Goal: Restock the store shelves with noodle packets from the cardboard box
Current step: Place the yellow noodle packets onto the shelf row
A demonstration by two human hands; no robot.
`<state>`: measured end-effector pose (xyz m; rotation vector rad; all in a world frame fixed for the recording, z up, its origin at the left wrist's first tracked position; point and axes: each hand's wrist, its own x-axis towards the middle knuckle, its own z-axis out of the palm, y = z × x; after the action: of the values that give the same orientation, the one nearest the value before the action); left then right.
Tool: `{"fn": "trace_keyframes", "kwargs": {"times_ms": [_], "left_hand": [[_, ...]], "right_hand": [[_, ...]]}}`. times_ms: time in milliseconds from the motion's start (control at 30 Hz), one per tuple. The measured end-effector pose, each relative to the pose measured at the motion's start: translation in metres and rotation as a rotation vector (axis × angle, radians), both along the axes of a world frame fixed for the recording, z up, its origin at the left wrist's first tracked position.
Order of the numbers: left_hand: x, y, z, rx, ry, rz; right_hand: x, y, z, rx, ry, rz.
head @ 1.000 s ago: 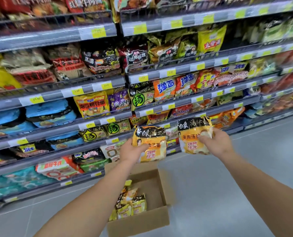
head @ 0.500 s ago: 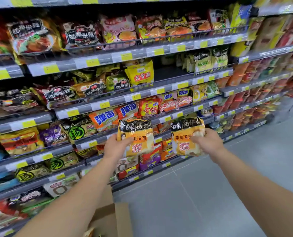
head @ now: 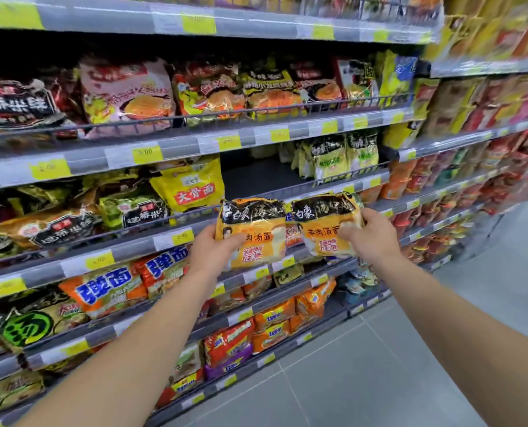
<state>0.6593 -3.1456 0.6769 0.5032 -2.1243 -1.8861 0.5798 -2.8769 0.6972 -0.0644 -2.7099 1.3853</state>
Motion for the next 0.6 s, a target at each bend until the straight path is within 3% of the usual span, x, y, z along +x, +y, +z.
{"fn": "trace_keyframes", "kwargs": {"times_ms": [133, 333, 600], "left_hand": [[-0.048, 0.003, 0.022, -0.004, 0.1, -0.026], [-0.093, -0.01, 0.031, 0.007, 0.091, -0.068], [-0.143, -0.011, 0.02, -0.035, 0.053, 0.078]], "right_hand": [[-0.06, -0.009, 0.016, 0.034, 0.079, -0.038], [-0.122, -0.027, 0.028, 0.085, 0.151, -0.007], [-0.202, -0.051, 0.024, -0.075, 0.229, 0.168]]}}
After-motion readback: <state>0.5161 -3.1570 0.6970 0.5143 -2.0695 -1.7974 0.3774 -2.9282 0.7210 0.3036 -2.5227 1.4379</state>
